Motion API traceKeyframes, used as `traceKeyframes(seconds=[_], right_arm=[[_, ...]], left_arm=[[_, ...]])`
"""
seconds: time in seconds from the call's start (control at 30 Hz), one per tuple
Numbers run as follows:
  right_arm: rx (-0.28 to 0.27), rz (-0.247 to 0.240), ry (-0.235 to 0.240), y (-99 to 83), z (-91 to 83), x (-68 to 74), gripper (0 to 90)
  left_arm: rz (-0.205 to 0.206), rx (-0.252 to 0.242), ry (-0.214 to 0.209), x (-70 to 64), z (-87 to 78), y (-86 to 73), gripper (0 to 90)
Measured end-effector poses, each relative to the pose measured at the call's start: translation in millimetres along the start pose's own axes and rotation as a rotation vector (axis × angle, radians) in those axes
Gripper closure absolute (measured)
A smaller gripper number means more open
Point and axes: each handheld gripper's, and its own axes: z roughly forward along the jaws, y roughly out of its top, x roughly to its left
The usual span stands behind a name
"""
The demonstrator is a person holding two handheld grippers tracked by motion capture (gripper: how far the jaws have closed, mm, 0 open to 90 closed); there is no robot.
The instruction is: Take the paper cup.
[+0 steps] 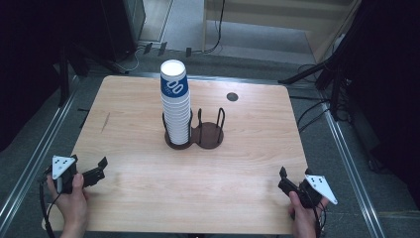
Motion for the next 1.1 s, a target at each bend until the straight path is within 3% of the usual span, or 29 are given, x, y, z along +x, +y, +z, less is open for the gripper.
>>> traceKeyframes(seconds=[0.23,0.27,0.33,0.43,0.6,0.7,0.8,1.0,1.1], right_arm=[[-0.004,-0.033,-0.012,0.0,2.0,3.8,11.9],[-0.010,-0.034,-0.007,-0.9,0.4,3.7,12.9],[-0.016,-0.030,0.008,-1.1,-0.8,3.2,12.7],[-0.019,-0.023,0.019,-1.0,-2.8,1.9,12.7],[-0.028,-0.031,0.019,1.0,-3.3,1.4,12.7],[-0.030,-0.040,0.027,2.7,-3.1,4.3,12.7],[-0.030,-0.040,0.043,5.4,-4.6,8.7,12.7],[-0.016,-0.038,0.047,14.9,-5.7,19.7,13.4],[-0.017,-0.053,0.051,19.1,-5.0,26.9,13.5]], left_arm=[[0.005,-0.012,0.020,-2.7,1.9,-0.6,0.0],[0.021,-0.036,0.058,-5.7,0.9,-1.9,0.0],[0.062,-0.043,0.076,-9.8,0.9,-2.3,0.0],[0.084,-0.040,0.071,-12.7,1.7,-2.5,0.0],[0.051,-0.057,0.049,-9.1,-0.6,-2.8,0.0],[0.058,-0.054,0.037,-9.5,-0.6,-3.0,0.0],[0.067,-0.051,0.034,-10.8,-0.3,-3.0,0.0],[0.031,-0.045,0.019,-6.9,-0.4,-2.8,0.0],[0.054,-0.042,0.024,-9.7,0.0,-3.1,0.0]])
